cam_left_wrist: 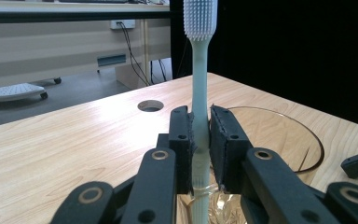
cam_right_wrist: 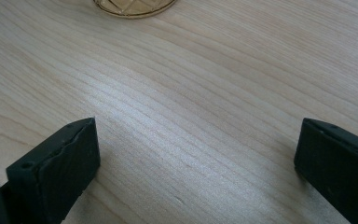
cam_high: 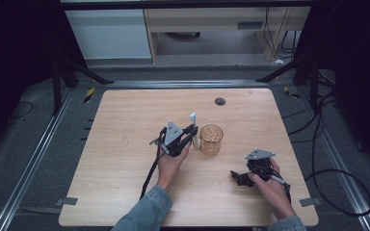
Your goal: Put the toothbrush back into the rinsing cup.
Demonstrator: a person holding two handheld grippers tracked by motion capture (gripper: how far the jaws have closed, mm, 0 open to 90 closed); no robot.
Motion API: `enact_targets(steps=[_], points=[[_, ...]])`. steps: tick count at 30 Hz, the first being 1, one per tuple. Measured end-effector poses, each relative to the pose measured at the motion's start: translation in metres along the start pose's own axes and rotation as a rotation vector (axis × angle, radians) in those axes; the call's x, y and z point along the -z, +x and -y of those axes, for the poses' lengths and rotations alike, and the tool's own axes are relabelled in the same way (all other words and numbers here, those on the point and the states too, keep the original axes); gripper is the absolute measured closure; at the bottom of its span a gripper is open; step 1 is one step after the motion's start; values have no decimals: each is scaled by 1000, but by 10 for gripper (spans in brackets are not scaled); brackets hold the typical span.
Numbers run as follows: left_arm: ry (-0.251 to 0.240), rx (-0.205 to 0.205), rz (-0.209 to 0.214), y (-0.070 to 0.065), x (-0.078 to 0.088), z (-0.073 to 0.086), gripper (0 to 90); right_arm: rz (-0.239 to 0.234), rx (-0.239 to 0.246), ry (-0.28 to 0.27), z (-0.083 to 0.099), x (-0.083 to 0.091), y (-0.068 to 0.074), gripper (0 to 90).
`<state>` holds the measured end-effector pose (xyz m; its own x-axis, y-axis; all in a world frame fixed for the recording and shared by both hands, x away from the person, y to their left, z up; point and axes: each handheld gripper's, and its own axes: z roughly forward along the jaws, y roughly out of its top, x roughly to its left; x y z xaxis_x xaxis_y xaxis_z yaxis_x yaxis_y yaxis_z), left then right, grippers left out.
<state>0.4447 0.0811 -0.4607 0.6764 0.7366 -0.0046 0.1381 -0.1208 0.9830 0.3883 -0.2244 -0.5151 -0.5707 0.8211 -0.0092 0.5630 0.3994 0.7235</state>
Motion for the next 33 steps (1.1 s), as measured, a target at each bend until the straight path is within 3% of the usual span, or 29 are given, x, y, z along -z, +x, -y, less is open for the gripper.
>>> enact_targets(steps=[22,33], points=[[23,-1,4,-1,-1,5,785,0,0,0,0,0,0,5],[29,-26,7,-4,0,4,733,0,0,0,0,0,0,4]])
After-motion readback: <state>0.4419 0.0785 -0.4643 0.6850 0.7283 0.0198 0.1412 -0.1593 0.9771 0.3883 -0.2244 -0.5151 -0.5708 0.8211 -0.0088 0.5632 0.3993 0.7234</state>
